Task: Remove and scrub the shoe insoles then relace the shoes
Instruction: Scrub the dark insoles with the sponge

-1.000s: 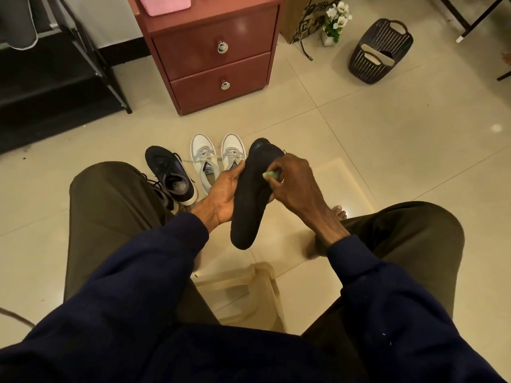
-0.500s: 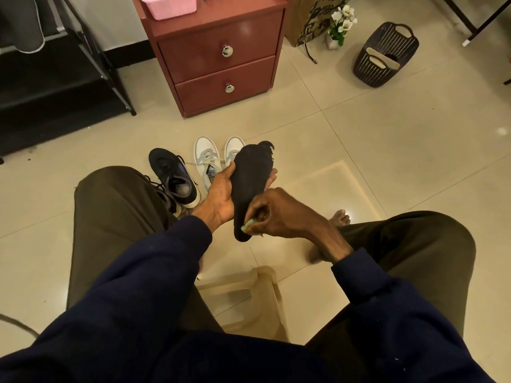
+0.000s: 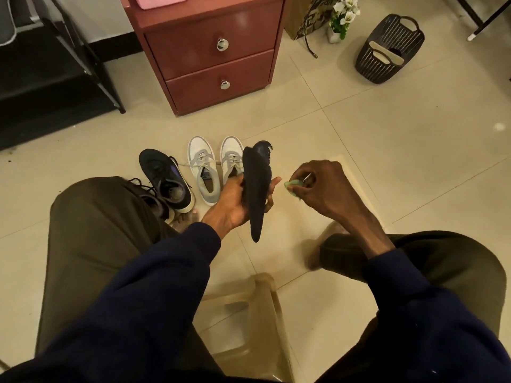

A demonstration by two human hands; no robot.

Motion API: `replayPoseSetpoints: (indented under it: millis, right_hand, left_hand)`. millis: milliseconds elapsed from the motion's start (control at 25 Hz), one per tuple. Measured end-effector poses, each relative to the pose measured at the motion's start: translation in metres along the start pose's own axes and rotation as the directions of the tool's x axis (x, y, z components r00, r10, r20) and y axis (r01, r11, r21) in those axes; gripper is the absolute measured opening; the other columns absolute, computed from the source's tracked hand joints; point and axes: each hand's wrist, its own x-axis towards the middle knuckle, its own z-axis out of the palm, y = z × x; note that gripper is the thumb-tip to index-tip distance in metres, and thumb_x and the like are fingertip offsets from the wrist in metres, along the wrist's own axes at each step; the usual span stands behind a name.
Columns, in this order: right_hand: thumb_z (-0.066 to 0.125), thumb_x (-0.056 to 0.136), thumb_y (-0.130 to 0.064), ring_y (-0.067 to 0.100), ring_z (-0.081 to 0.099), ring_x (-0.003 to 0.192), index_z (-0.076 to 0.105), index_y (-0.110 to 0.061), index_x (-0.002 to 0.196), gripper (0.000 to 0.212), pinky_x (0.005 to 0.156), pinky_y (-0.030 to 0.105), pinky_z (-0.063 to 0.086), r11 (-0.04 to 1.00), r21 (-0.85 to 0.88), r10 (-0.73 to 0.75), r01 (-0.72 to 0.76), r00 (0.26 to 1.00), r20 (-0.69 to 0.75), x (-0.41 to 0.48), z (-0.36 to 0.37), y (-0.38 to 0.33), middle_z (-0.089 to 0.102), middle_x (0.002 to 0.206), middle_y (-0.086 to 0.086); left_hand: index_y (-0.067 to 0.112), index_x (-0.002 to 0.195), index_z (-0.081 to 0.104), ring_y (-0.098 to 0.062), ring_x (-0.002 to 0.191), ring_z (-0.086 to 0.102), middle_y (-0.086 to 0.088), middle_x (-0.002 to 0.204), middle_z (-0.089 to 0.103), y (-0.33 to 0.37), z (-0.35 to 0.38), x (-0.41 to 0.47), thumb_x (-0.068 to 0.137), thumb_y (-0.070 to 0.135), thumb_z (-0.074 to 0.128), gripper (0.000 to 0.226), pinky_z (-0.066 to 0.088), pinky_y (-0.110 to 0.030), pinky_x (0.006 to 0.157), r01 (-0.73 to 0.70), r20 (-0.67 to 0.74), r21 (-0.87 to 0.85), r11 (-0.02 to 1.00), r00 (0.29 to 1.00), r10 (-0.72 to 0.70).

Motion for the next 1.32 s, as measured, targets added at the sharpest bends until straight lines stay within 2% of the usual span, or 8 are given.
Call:
replayPoseSetpoints:
  millis: [120, 280, 440, 600, 920, 1120, 1200, 1320]
  right_hand:
    - [0.083, 0.085, -0.024, 0.009, 0.066, 0.075, 0.078, -0.013, 0.089, 0.012, 0.068, 0.024, 0.057, 0.999, -0.037, 0.043, -0.041, 0.996, 0.075, 0.036, 0.011, 0.027, 0.072, 0.085, -0.004]
    - [0.083, 0.081, -0.017, 0.006, 0.067, 0.068, 0.077, -0.012, 0.078, 0.009, 0.062, 0.022, 0.054, 0.966, 0.07, 0.248, -0.248, 0.969, 0.005, 0.065, 0.051, 0.083, 0.072, 0.073, -0.004]
    - [0.083, 0.083, -0.017, 0.001, 0.066, 0.063, 0.076, -0.017, 0.075, 0.01, 0.057, 0.009, 0.049, 0.857, 0.259, 0.481, -0.446, 0.873, -0.088, 0.059, 0.098, 0.134, 0.07, 0.069, -0.01]
    - [0.082, 0.085, -0.021, 0.012, 0.07, 0.065, 0.076, -0.021, 0.078, 0.01, 0.068, 0.031, 0.061, 0.749, 0.387, 0.607, -0.538, 0.792, -0.072, 0.062, 0.14, 0.182, 0.071, 0.072, -0.008]
    - [0.084, 0.083, -0.029, 0.01, 0.071, 0.063, 0.077, -0.019, 0.081, 0.013, 0.066, 0.029, 0.062, 0.673, 0.513, 0.657, -0.532, 0.749, -0.086, 0.069, 0.201, 0.238, 0.073, 0.072, -0.01]
    - [0.083, 0.084, -0.03, 0.012, 0.072, 0.063, 0.079, -0.014, 0.085, 0.017, 0.066, 0.028, 0.061, 0.65, 0.568, 0.653, -0.506, 0.753, -0.076, 0.07, 0.212, 0.252, 0.075, 0.075, -0.005]
    - [0.083, 0.085, -0.033, 0.013, 0.073, 0.066, 0.079, -0.013, 0.088, 0.02, 0.07, 0.03, 0.062, 0.653, 0.574, 0.642, -0.494, 0.763, -0.073, 0.07, 0.215, 0.252, 0.075, 0.077, -0.003]
    - [0.082, 0.085, -0.036, 0.014, 0.073, 0.069, 0.079, -0.012, 0.092, 0.025, 0.073, 0.033, 0.063, 0.655, 0.582, 0.63, -0.482, 0.774, -0.069, 0.072, 0.219, 0.247, 0.076, 0.08, -0.001]
  left_hand:
    - [0.022, 0.136, 0.06, -0.021, 0.091, 0.061, -0.016, 0.124, 0.066, -0.005, 0.004, 0.035, 0.105, 0.022, 0.055, 0.031, 0.051, -0.032, 0.075, -0.093, -0.051, 0.12, 0.988, 0.994, 0.1]
    - [0.025, 0.141, 0.06, -0.023, 0.102, 0.067, -0.011, 0.116, 0.07, -0.009, 0.001, 0.096, 0.095, -0.014, 0.055, 0.06, 0.058, -0.035, 0.087, -0.268, -0.008, 0.35, 0.898, 0.957, 0.288]
    - [0.012, 0.135, 0.066, -0.022, 0.114, 0.067, -0.007, 0.127, 0.068, -0.014, -0.005, 0.164, 0.096, -0.014, 0.055, 0.048, 0.06, -0.03, 0.088, -0.321, -0.08, 0.546, 0.774, 0.9, 0.429]
    - [0.017, 0.129, 0.071, -0.024, 0.121, 0.063, -0.005, 0.136, 0.063, -0.022, -0.019, 0.247, 0.096, -0.014, 0.054, 0.048, 0.059, -0.041, 0.096, -0.246, -0.18, 0.671, 0.699, 0.861, 0.475]
    - [0.017, 0.129, 0.07, -0.016, 0.118, 0.062, -0.001, 0.137, 0.062, -0.037, -0.036, 0.351, 0.098, -0.015, 0.048, 0.05, 0.057, -0.036, 0.099, -0.175, -0.294, 0.679, 0.713, 0.825, 0.482]
    - [0.012, 0.131, 0.067, -0.015, 0.123, 0.062, -0.006, 0.141, 0.063, -0.024, -0.054, 0.367, 0.097, -0.017, 0.048, 0.048, 0.053, -0.027, 0.103, -0.2, -0.19, 0.769, 0.607, 0.836, 0.515]
    - [0.009, 0.126, 0.07, -0.012, 0.114, 0.064, -0.006, 0.136, 0.065, -0.024, -0.064, 0.356, 0.097, -0.015, 0.05, 0.043, 0.052, -0.023, 0.102, -0.221, -0.2, 0.809, 0.544, 0.768, 0.609]
    - [0.01, 0.125, 0.069, -0.018, 0.128, 0.055, -0.007, 0.141, 0.057, -0.032, -0.089, 0.338, 0.089, -0.016, 0.06, 0.045, 0.045, -0.014, 0.107, -0.116, -0.151, 0.961, 0.251, 0.541, 0.828]
